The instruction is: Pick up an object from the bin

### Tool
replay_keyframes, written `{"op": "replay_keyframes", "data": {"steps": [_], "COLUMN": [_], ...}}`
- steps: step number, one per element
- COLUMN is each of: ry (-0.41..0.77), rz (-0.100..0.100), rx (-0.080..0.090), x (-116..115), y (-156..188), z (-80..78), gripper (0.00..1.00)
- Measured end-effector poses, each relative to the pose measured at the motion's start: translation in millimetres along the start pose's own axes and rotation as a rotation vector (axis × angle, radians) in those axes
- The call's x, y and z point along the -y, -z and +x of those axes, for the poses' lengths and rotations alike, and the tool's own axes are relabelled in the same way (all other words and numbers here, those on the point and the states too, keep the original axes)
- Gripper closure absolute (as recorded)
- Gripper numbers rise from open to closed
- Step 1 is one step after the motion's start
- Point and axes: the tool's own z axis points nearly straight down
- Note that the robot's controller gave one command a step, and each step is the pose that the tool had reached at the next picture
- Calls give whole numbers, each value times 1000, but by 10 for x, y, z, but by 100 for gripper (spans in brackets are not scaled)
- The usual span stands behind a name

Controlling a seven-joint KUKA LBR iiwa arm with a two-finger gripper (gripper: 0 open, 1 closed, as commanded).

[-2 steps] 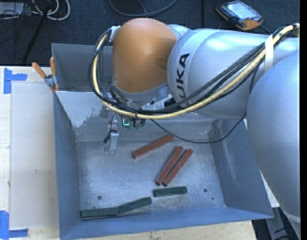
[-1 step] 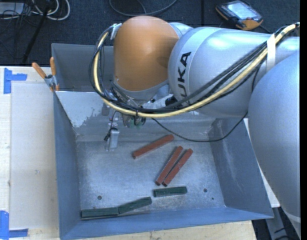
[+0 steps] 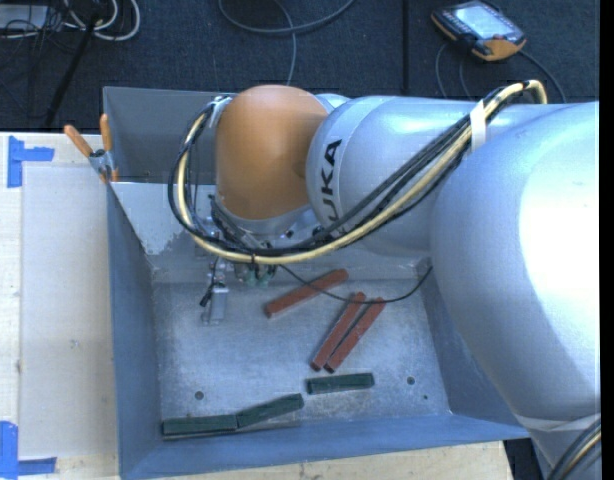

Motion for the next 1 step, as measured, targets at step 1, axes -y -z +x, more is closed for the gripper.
{"op": "replay_keyframes", "data": {"steps": [1], "ry": [144], "rz": [2], "rx": [-4], "x": [385], "y": [-560], "z": [777], "gripper": [0]}}
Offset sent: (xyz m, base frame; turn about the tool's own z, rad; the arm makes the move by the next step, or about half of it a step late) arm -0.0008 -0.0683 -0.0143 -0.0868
